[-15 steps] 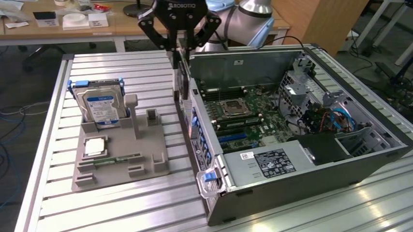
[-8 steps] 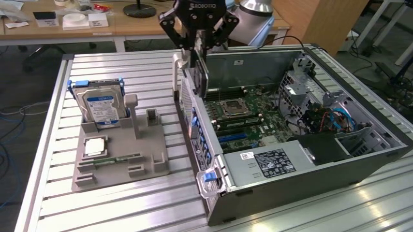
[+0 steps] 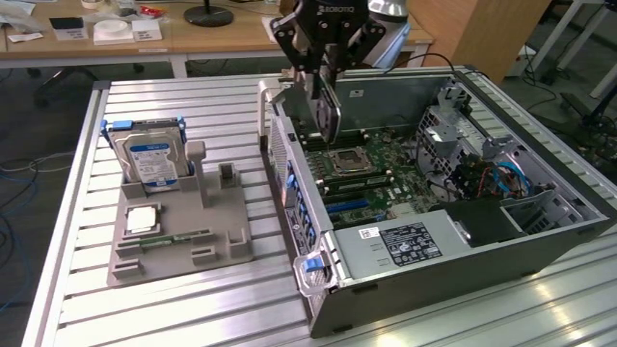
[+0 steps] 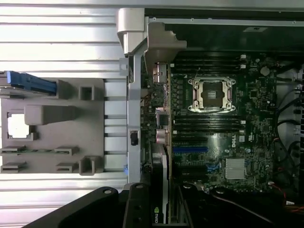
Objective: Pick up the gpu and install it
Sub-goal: 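Pick up the gpu and move the gpu toward the slot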
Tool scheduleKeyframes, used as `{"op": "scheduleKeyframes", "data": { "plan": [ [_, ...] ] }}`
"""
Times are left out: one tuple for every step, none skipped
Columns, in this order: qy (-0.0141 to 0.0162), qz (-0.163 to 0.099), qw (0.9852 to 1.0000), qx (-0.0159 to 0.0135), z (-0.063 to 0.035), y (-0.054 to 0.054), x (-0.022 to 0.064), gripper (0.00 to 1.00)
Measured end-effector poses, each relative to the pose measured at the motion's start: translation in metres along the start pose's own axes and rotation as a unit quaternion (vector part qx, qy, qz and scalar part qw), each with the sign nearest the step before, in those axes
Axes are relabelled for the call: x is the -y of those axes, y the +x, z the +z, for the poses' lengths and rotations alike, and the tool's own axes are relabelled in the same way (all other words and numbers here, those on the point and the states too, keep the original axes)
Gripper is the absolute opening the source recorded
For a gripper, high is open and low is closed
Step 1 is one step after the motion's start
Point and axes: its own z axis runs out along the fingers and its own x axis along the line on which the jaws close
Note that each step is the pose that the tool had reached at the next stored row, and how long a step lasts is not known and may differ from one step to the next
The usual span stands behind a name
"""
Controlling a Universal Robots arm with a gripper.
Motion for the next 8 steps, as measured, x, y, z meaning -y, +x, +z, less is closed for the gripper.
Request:
{"op": "scheduleKeyframes", "data": {
  "plan": [
    [0.0000,0.000,1.0000,0.0000,0.0001,-0.005,-0.0002,0.26],
    [0.0000,0.000,1.0000,0.0000,0.0002,-0.009,-0.0003,0.26],
    [0.0000,0.000,1.0000,0.0000,0.0004,-0.014,-0.0005,0.26],
    [0.0000,0.000,1.0000,0.0000,0.0005,-0.018,-0.0006,0.26],
    [0.0001,0.000,1.0000,-0.0001,0.0006,-0.023,-0.0008,0.26],
    [0.0000,0.000,1.0000,0.0000,0.0008,-0.027,-0.0009,0.26],
    [0.0000,0.000,1.0000,0.0000,0.0010,-0.032,-0.0011,0.26],
    [0.0000,0.000,1.0000,0.0000,0.0011,-0.037,-0.0013,0.26]
  ]
}}
